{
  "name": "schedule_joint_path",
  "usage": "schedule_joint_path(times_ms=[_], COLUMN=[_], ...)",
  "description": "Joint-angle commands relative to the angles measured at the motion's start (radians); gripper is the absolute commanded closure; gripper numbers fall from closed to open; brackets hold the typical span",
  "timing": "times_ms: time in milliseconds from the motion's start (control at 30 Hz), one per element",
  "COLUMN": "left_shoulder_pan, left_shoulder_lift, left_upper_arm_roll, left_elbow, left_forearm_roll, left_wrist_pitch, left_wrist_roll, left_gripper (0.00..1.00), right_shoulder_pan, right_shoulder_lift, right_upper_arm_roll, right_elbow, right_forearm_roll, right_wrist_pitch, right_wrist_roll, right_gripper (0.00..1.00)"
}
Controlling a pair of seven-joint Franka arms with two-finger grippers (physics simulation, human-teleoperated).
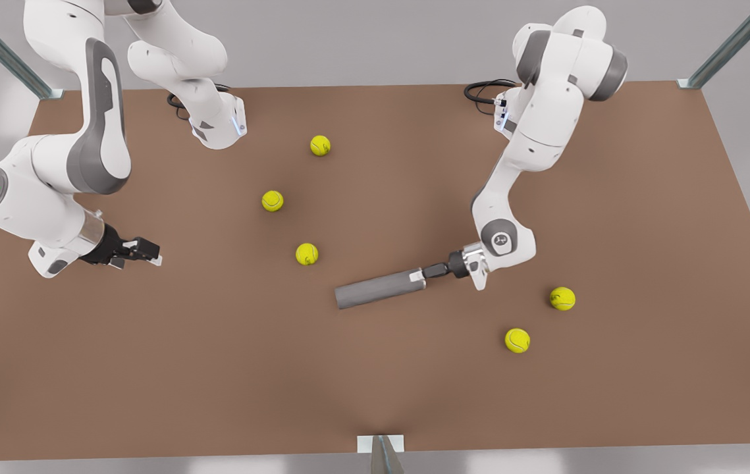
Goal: Put the tennis tube upright
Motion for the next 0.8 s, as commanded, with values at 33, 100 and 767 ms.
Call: schedule_joint_path(times_ms=[33,100,767], left_shoulder_pan=[0.0,0.0,0.015], left_shoulder_lift=[0.006,0.006,-0.033], left_upper_arm_roll=[-0.001,-0.001,-0.028], left_elbow=[0.001,0.001,0.015], left_forearm_roll=[-0.048,-0.05,-0.121], left_wrist_pitch=[-0.002,-0.007,-0.06], left_wrist_roll=[0.179,0.179,0.097], left_gripper=[0.0,0.0,0.0], right_shoulder_pan=[0.0,0.0,-0.006], right_shoulder_lift=[-0.001,-0.001,-0.001], right_upper_arm_roll=[0.0,0.0,0.0], right_elbow=[0.0,0.002,0.0], right_forearm_roll=[0.001,0.001,0.001], right_wrist_pitch=[-0.007,-0.007,-0.008], right_wrist_roll=[0.092,0.092,0.09], right_gripper=[0.0,0.0,0.0])
